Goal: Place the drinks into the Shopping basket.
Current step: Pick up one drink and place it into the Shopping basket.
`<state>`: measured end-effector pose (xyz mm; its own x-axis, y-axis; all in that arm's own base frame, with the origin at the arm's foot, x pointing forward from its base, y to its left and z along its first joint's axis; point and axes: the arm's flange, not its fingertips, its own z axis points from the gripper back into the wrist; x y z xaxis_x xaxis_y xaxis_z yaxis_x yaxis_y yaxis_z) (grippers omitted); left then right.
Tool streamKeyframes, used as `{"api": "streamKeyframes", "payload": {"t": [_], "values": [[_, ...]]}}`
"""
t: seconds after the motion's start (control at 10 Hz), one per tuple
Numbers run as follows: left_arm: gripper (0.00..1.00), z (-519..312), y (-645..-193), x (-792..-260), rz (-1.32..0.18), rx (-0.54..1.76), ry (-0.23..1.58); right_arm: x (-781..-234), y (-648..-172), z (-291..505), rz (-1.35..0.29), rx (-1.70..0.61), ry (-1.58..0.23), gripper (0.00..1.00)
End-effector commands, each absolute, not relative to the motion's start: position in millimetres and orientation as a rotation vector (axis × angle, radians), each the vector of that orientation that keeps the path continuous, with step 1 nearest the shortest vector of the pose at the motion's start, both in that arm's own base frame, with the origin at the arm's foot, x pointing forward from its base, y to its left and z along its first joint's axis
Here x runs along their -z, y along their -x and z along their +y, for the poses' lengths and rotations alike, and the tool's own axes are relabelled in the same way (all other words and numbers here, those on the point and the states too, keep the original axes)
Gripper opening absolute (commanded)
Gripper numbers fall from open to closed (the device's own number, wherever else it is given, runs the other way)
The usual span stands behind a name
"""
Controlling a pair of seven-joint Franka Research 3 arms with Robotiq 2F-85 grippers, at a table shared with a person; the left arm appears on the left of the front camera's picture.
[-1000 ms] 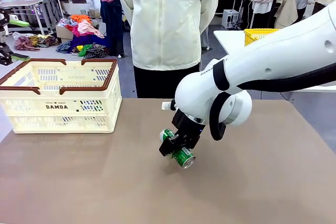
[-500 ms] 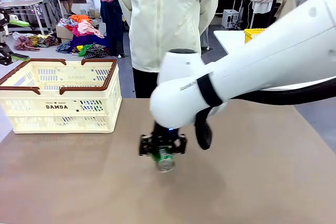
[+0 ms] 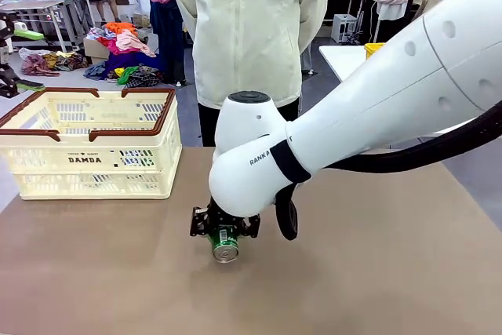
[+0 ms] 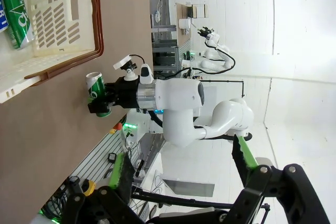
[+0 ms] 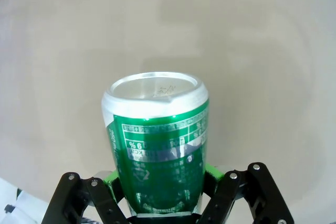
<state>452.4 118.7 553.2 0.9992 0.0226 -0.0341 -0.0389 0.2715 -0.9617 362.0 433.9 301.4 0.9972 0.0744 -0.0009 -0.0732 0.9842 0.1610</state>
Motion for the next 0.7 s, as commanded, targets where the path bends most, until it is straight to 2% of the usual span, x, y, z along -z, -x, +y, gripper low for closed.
{"api": "streamKeyframes", "payload": {"t": [0.0, 0.1, 0.2, 0.3, 0.6], "values": [[1.0, 117.9, -449.7, -553.6, 0.01, -0.044, 1.292, -295.7, -359.4, 446.8, -0.02, -0.058, -0.095, 0.0], [1.0, 117.9, -449.7, -553.6, 0.01, -0.044, 1.292, -293.9, -359.7, 446.1, -0.016, -0.067, -0.104, 0.0], [1.0, 117.9, -449.7, -553.6, 0.01, -0.044, 1.292, -292.0, -360.0, 444.5, -0.013, -0.071, -0.11, 0.59], [1.0, 117.9, -449.7, -553.6, 0.01, -0.044, 1.292, -289.9, -361.3, 442.9, -0.007, -0.081, -0.112, 1.0], [1.0, 117.9, -449.7, -553.6, 0.01, -0.044, 1.292, -292.5, -360.8, 438.6, -0.012, -0.074, -0.117, 1.0]]}}
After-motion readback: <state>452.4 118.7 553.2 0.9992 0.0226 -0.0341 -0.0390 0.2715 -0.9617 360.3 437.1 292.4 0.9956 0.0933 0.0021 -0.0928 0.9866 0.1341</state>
